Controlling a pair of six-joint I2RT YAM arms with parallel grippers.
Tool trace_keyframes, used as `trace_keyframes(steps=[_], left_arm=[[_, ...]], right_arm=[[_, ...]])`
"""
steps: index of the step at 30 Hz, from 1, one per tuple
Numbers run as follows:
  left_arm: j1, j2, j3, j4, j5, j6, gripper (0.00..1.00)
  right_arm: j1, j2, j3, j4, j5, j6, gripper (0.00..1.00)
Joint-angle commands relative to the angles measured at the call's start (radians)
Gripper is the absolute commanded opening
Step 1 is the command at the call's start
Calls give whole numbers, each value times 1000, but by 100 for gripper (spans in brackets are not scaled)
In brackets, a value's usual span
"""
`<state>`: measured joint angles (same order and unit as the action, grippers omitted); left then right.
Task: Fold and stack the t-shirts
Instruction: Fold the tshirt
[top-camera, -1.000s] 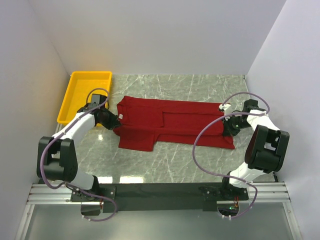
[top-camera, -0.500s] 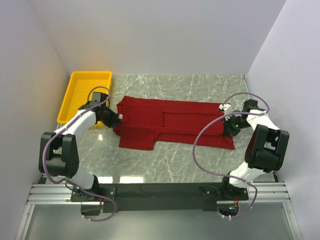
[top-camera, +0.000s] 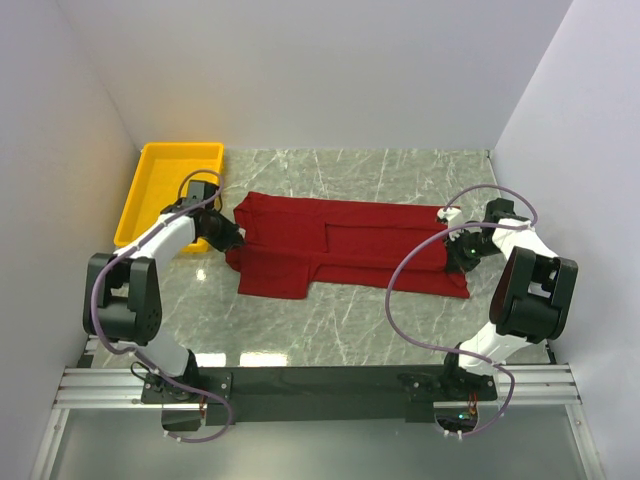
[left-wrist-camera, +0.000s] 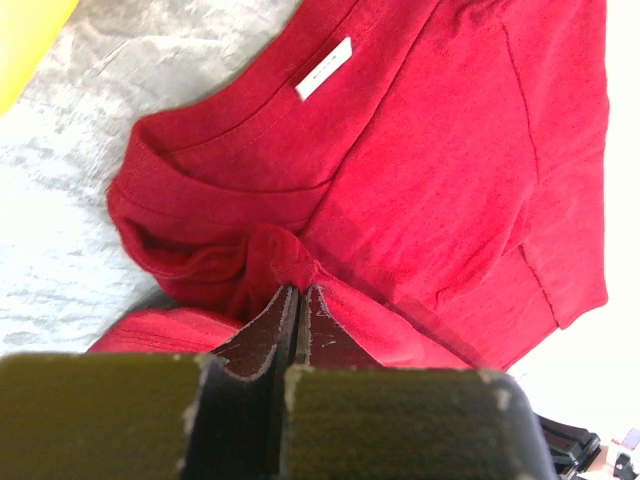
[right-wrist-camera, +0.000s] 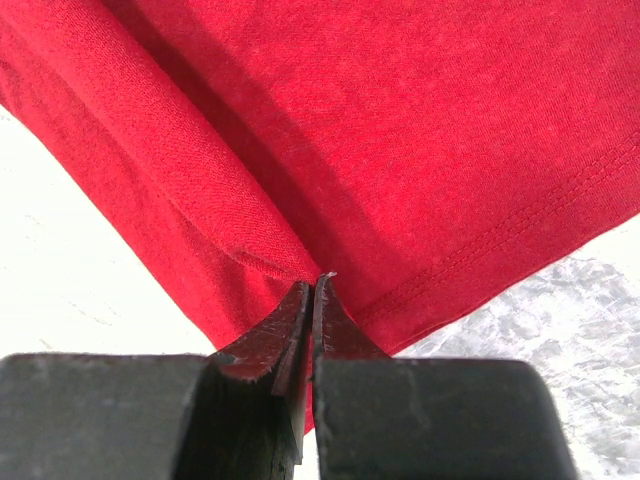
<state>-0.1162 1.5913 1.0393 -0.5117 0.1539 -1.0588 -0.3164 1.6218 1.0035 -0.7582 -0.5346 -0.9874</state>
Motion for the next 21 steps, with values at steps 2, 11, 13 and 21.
trace_keyframes(steps=[2,11,13,21], left_arm=[[9,18,64,27,-13,26,1],[9,45,93,19,-14,37,1],[9,52,94,21,-13,37,1],[9,78,133,30,16,54,13]], right_arm=[[5,0,38,23,15,7,4],[5,-2,32,34,18,18,4],[5,0,35,31,19,18,4],[5,-13,52,85,30,114,16]])
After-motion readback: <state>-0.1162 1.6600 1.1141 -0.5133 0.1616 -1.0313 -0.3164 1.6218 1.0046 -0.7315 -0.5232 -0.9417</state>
